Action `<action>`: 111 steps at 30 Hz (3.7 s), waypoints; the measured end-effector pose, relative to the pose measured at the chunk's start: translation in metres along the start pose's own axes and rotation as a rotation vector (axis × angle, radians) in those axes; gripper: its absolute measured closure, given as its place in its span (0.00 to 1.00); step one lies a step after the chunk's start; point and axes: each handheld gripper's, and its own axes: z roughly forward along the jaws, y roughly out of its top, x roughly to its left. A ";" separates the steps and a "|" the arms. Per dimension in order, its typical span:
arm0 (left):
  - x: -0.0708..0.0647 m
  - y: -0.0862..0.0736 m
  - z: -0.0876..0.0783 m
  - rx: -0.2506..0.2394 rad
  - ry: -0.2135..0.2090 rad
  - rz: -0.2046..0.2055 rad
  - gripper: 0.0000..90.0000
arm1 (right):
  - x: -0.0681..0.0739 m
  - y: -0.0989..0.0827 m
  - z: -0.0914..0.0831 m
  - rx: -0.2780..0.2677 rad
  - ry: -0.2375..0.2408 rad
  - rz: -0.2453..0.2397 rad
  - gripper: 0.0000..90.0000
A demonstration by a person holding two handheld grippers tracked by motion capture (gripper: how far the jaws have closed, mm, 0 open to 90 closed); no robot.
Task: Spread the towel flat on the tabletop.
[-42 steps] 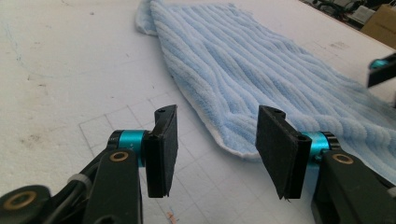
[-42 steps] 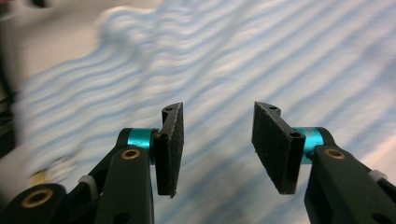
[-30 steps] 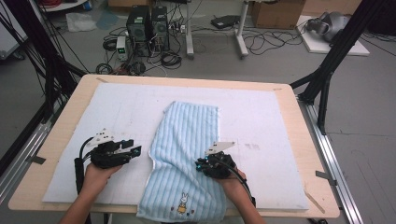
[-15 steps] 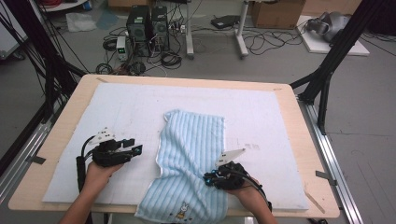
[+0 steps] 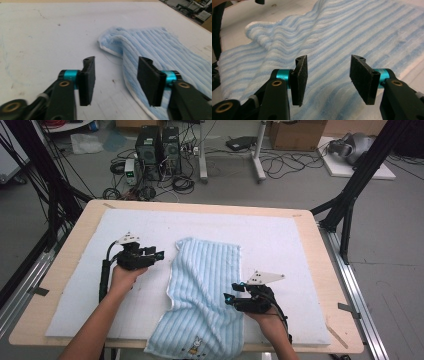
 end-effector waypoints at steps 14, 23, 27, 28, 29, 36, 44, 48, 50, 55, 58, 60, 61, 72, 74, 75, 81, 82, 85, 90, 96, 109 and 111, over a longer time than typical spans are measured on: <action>-0.017 0.014 0.080 0.136 0.102 0.048 0.50 | -0.003 -0.002 -0.004 -0.024 0.005 -0.003 0.52; -0.045 0.011 0.088 0.170 0.087 0.278 0.88 | -0.003 -0.002 -0.004 -0.021 0.004 0.002 0.52; -0.040 0.012 0.086 0.172 0.061 0.200 0.98 | -0.002 -0.003 -0.003 -0.017 0.003 0.002 0.52; -0.037 0.012 0.085 0.174 0.073 0.187 0.98 | -0.003 -0.003 -0.004 -0.020 0.003 0.002 0.52; -0.034 0.012 0.082 0.176 0.086 0.186 0.98 | -0.003 -0.003 -0.004 -0.021 0.002 0.002 0.52; 0.000 0.017 0.062 0.190 0.181 0.149 0.98 | -0.003 -0.003 -0.003 -0.016 0.004 0.007 0.52; 0.027 0.017 0.051 0.138 0.246 0.026 0.82 | -0.004 -0.002 0.000 -0.018 -0.009 0.013 0.51; 0.024 0.015 0.043 0.068 0.228 -0.009 0.55 | -0.015 0.005 0.004 -0.016 -0.063 0.014 0.51; 0.024 0.012 0.038 0.069 0.211 -0.016 0.51 | -0.027 0.013 0.010 -0.017 -0.106 0.024 0.51; 0.025 0.006 0.024 0.043 0.195 -0.024 0.50 | -0.059 0.036 0.041 0.022 -0.194 0.034 0.50; 0.027 0.005 0.016 0.030 0.181 -0.039 0.48 | -0.075 0.049 0.062 0.057 -0.229 0.032 0.51; 0.027 0.003 0.011 0.020 0.185 -0.032 0.48 | -0.083 0.057 0.076 0.082 -0.240 0.034 0.52; 0.028 0.003 0.009 0.019 0.182 -0.035 0.48 | -0.087 0.060 0.082 0.084 -0.240 0.042 0.53; 0.029 -0.001 0.003 0.034 0.182 -0.030 0.49 | -0.106 0.078 0.116 0.127 -0.355 0.097 0.82; 0.027 -0.002 0.004 0.043 0.183 -0.027 0.49 | -0.108 0.081 0.116 0.146 -0.342 0.116 0.95; 0.026 -0.002 0.004 0.045 0.183 -0.028 0.49 | -0.109 0.083 0.116 0.157 -0.354 0.108 0.95; 0.021 -0.004 0.006 0.062 0.176 -0.022 0.50 | -0.125 0.084 0.109 0.126 -0.551 0.161 0.95; 0.020 -0.004 0.007 0.061 0.175 -0.022 0.50 | -0.129 0.082 0.108 0.126 -0.550 0.193 0.92; 0.018 -0.005 0.010 0.058 0.158 -0.020 0.50 | -0.127 0.082 0.103 0.076 -0.507 0.197 0.79; 0.010 -0.008 0.022 0.091 0.106 -0.024 0.50 | -0.117 0.085 0.088 0.013 -0.428 0.178 0.67; -0.004 -0.010 0.036 0.111 0.060 0.013 0.51 | -0.110 0.078 0.065 -0.002 -0.390 0.154 0.62; -0.012 -0.005 0.043 0.162 0.077 0.125 0.97 | -0.099 0.047 0.067 0.136 -0.343 0.140 0.61; -0.002 -0.004 0.040 0.148 0.121 0.090 0.98 | -0.098 0.048 0.072 0.125 -0.333 0.144 0.61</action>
